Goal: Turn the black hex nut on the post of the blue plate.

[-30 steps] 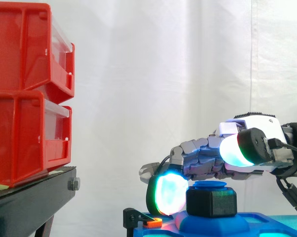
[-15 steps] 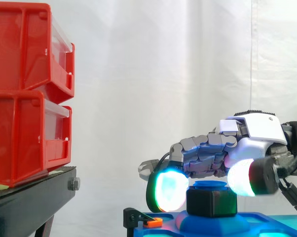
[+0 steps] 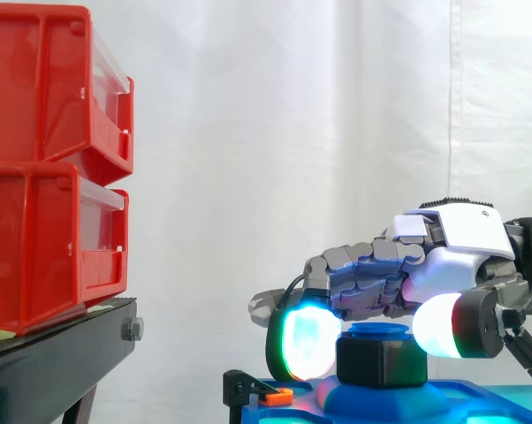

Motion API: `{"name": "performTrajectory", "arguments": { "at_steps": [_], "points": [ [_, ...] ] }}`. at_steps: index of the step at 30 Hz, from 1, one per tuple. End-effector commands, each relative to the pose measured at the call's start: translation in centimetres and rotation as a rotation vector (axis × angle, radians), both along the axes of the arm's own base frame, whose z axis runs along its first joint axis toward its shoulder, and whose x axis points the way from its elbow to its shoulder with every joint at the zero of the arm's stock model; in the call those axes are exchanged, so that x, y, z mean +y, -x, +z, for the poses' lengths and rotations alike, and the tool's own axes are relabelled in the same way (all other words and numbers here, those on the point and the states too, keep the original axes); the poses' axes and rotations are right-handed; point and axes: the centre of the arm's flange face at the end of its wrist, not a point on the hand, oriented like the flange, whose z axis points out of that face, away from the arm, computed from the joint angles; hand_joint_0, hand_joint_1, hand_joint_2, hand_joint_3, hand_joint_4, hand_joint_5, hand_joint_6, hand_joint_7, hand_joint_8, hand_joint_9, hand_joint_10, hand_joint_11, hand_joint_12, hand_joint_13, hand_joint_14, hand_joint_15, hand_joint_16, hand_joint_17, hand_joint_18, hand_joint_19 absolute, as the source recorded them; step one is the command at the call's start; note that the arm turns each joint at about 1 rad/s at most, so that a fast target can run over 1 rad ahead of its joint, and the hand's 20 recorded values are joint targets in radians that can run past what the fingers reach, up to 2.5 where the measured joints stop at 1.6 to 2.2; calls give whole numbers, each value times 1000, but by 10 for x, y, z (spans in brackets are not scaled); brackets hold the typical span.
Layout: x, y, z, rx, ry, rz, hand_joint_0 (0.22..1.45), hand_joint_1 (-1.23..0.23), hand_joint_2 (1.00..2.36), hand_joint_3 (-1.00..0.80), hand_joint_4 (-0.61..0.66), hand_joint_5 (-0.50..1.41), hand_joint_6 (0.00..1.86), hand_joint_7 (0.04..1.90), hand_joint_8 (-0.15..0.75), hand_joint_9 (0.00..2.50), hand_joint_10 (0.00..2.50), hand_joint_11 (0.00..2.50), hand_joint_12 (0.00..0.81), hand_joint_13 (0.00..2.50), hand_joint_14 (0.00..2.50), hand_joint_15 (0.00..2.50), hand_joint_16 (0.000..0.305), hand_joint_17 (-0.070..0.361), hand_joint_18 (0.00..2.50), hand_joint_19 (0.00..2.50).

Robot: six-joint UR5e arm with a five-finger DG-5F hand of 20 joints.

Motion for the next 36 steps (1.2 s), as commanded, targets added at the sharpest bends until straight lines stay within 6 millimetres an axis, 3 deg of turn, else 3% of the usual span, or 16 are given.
{"name": "performTrajectory", "arguments": {
  "at_steps": [1,7,15,19,20,25,29,36],
  "points": [
    [1,-1,0,-3,0,2,602,-813,1000,-500,279,-216,520,1353,241,245,0,23,333,125,0,0,45,102,127,112],
    [1,-1,0,-5,1,2,498,-900,1000,-500,322,-227,530,1309,263,223,0,38,357,131,0,0,50,113,150,122],
    [1,-1,0,-5,1,2,314,-726,1000,-500,441,-209,529,1267,349,281,0,51,444,130,0,0,68,152,172,142],
    [2,-1,1,-6,1,3,300,-755,1000,-500,433,-204,500,1302,349,284,0,49,447,125,0,0,69,154,171,140],
    [1,-1,1,-9,0,2,310,-829,1000,-500,420,-207,501,1294,338,278,2,53,440,120,0,0,67,151,163,129],
    [1,-1,1,-11,-1,3,444,-929,1000,-500,327,-216,501,1296,281,236,0,52,381,88,0,0,55,124,113,129],
    [1,-2,1,-13,1,2,559,-919,1000,-500,284,-216,501,1322,248,224,0,41,348,87,0,0,48,109,119,132],
    [2,-2,2,-19,0,3,618,-876,1000,-500,277,-207,500,1383,244,233,0,29,339,104,0,0,47,106,137,127]
  ]
}}
